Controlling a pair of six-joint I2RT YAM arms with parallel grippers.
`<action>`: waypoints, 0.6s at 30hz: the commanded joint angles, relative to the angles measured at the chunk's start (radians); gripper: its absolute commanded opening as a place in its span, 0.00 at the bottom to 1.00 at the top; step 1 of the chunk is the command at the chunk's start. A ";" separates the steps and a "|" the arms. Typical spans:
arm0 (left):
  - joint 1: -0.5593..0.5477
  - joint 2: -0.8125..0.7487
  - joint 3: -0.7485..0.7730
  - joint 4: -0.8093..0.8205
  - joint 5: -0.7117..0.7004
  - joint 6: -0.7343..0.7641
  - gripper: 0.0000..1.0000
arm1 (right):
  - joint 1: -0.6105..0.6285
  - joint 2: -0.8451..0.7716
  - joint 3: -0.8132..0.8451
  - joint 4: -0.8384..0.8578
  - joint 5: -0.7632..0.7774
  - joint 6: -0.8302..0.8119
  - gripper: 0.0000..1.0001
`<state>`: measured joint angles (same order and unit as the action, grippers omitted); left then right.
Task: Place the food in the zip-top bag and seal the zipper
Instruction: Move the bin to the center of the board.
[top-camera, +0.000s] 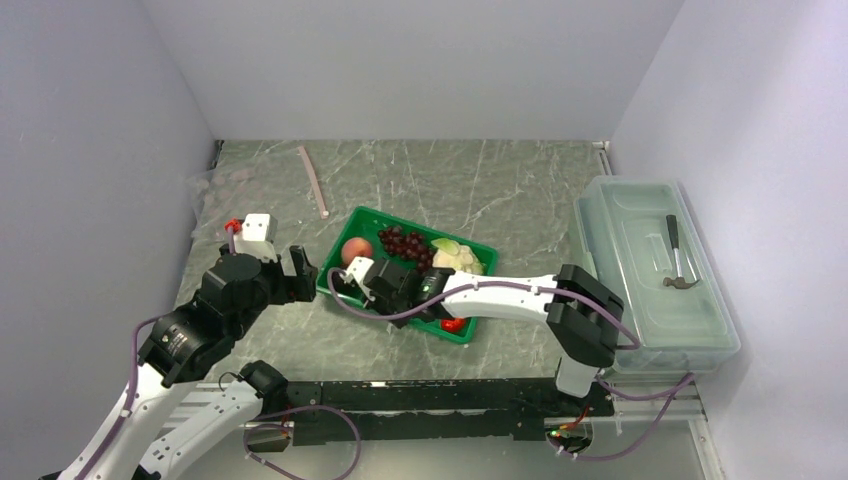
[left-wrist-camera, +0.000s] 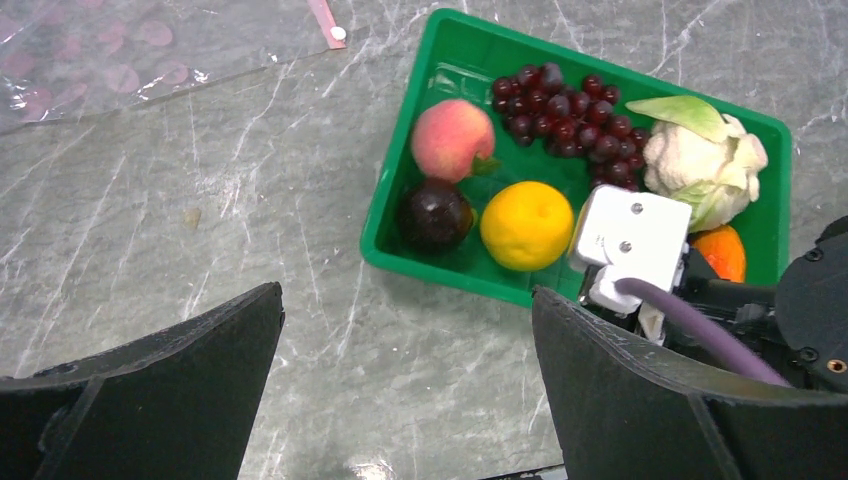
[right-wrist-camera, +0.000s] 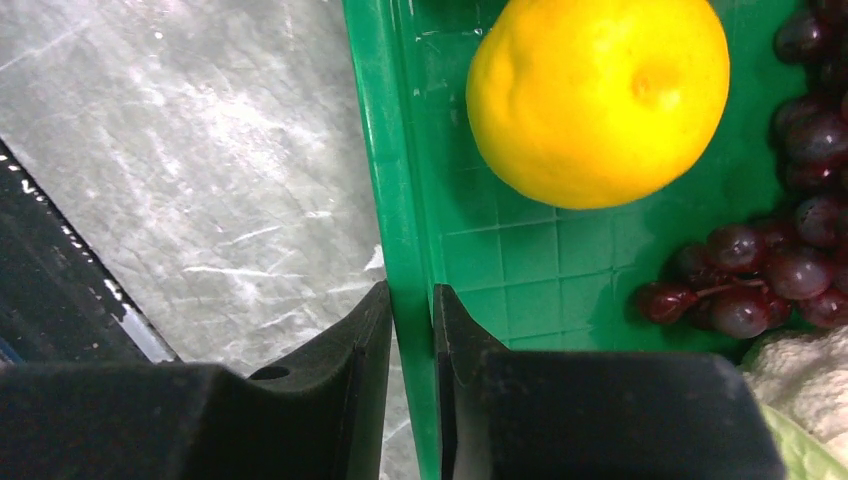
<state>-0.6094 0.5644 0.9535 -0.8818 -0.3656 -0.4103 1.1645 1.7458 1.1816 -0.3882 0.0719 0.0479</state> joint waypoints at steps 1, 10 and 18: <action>-0.001 -0.009 0.005 0.012 -0.023 -0.019 1.00 | -0.009 -0.094 -0.018 0.010 0.140 0.085 0.00; -0.001 -0.017 0.004 0.010 -0.019 -0.026 1.00 | -0.047 -0.153 -0.045 -0.027 0.250 0.225 0.00; -0.001 -0.015 0.005 0.010 -0.017 -0.027 1.00 | -0.120 -0.177 -0.087 -0.028 0.282 0.345 0.00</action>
<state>-0.6094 0.5533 0.9535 -0.8822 -0.3653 -0.4145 1.0843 1.6196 1.1088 -0.4133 0.2703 0.2970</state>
